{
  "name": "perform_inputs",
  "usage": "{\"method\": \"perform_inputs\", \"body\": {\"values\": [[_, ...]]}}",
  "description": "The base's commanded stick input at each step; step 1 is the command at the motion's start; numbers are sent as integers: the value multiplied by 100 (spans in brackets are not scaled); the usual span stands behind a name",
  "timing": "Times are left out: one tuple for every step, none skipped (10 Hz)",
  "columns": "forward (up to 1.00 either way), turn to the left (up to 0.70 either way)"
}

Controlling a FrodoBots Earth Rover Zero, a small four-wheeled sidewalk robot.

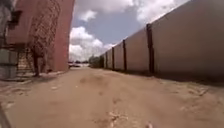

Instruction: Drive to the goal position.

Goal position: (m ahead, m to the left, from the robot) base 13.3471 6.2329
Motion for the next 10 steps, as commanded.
{"method": "perform_inputs", "body": {"values": [[60, 0], [60, 0], [60, 0], [60, 0], [60, 0], [60, 0], [60, 0], [60, 0], [60, 0], [60, 0]]}}
